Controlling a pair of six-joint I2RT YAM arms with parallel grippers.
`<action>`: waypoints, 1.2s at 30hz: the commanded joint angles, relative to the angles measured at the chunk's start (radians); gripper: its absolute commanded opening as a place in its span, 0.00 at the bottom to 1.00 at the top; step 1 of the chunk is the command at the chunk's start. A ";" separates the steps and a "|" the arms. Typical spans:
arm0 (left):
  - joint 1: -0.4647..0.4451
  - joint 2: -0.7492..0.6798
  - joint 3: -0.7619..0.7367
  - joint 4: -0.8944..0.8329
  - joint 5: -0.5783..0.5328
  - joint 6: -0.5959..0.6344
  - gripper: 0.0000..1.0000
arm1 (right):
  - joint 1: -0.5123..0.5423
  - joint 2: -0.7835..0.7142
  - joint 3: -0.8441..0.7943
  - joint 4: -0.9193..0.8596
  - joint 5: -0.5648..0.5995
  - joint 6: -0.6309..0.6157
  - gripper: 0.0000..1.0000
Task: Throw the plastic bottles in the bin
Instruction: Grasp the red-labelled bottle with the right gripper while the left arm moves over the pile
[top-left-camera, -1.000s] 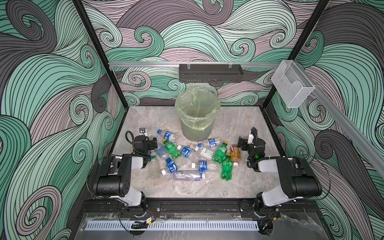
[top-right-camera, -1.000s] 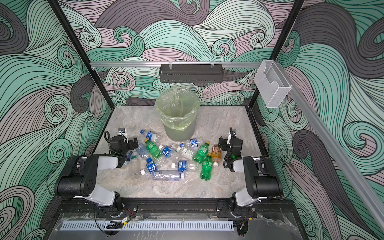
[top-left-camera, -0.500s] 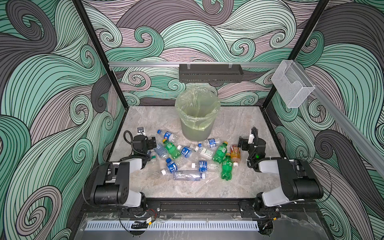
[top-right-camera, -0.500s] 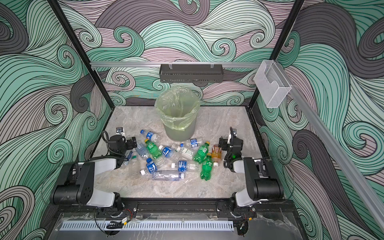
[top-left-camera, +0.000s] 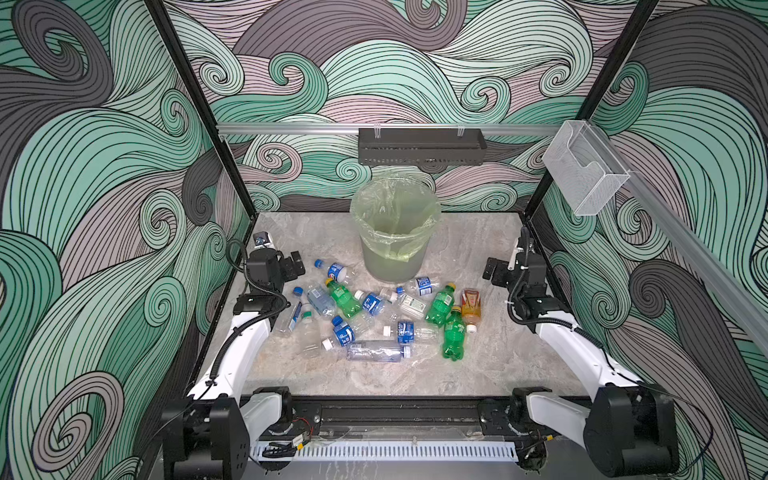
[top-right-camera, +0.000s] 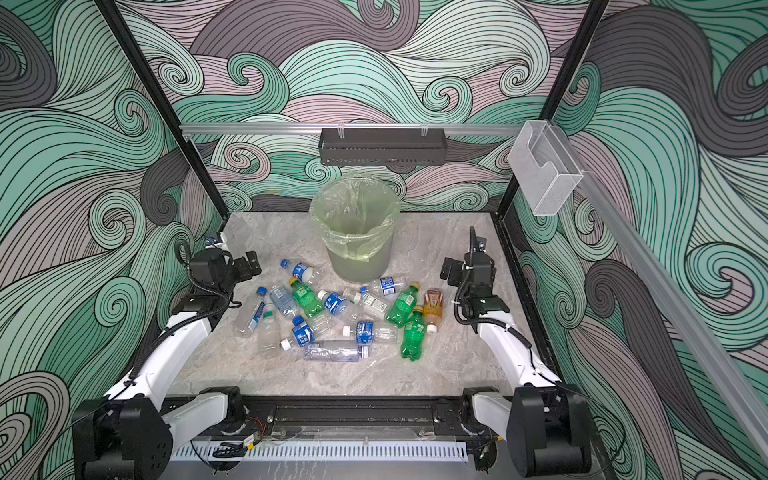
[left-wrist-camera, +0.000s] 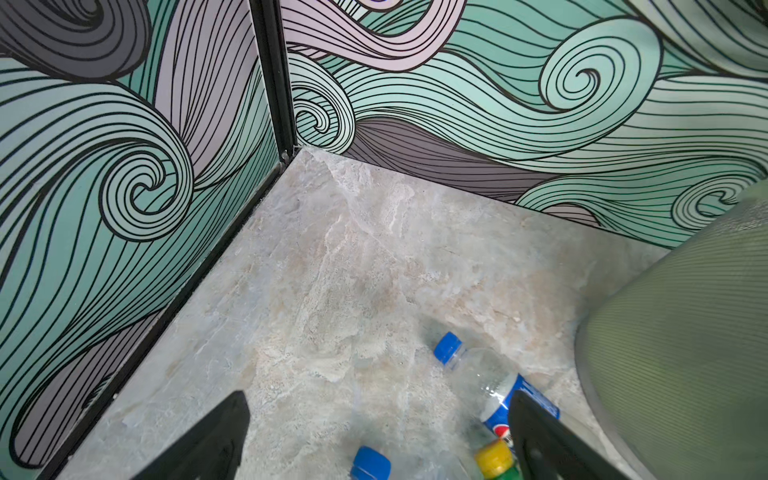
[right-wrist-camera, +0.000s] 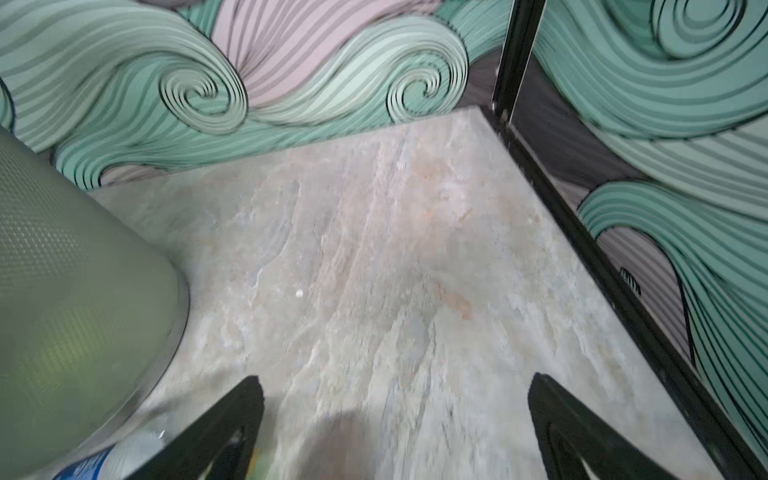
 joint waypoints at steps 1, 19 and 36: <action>-0.005 -0.035 0.050 -0.238 0.104 -0.038 0.98 | 0.012 0.003 0.068 -0.392 -0.038 0.089 0.99; -0.003 -0.140 0.138 -0.574 0.206 -0.015 0.99 | 0.078 0.106 0.086 -0.566 -0.313 0.155 0.92; -0.003 -0.136 0.078 -0.559 0.287 -0.023 0.99 | 0.081 0.391 0.178 -0.465 -0.300 0.162 0.79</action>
